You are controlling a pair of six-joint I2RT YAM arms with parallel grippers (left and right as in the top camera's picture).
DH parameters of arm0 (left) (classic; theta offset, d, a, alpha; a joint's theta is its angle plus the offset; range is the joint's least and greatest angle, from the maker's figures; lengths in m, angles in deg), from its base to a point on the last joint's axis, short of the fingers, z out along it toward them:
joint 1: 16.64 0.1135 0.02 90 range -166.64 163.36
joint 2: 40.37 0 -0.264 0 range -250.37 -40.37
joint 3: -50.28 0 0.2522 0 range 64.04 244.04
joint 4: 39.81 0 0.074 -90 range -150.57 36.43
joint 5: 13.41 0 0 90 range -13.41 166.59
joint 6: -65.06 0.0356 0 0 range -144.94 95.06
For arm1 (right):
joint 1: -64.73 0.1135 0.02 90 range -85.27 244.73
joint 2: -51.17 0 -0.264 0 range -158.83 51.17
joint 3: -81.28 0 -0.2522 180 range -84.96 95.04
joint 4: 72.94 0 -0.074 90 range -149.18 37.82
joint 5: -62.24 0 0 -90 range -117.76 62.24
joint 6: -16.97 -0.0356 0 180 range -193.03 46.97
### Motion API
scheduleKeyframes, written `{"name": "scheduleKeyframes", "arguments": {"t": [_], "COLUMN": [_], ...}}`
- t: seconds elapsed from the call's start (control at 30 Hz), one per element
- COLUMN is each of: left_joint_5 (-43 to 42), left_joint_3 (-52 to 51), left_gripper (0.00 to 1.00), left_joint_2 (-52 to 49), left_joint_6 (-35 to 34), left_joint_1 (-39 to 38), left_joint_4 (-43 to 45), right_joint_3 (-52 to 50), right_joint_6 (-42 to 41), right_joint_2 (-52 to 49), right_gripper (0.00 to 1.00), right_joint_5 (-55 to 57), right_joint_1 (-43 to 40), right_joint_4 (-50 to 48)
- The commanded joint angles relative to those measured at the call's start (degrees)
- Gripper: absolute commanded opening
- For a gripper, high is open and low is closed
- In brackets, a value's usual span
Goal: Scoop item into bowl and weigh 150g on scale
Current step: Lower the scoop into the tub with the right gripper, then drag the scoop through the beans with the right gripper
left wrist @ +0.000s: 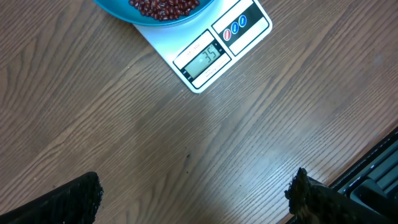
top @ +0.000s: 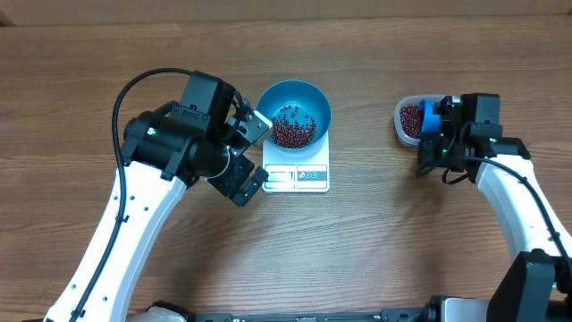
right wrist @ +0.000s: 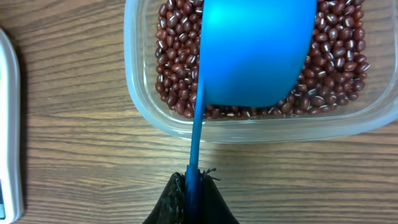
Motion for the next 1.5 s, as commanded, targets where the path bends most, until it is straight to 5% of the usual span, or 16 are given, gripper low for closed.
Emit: {"name": "scheduleKeyframes", "arguments": {"t": [0.0,0.6,1.47], "left_joint_5": [-1.07,-1.07,-1.07], "left_joint_3": [-0.28,-0.28,-0.28], "left_gripper": [1.00,0.99,1.00], "left_joint_2": [0.76,0.76,0.76], "left_joint_6": [1.29,1.29,1.29], "left_joint_1": [0.26,0.26,0.26], "left_joint_4": [0.17,0.17,0.20], "right_joint_3": [1.57,1.57,1.57], "right_joint_6": [-1.51,-4.68,-9.40], "right_joint_2": [-0.11,-0.11,-0.15], "right_gripper": [0.04,0.04,0.04], "right_joint_5": [-3.91,-10.12,-16.92], "right_joint_1": [0.04,-7.67,-7.67], "right_joint_4": [-0.20,2.16,4.07]}}
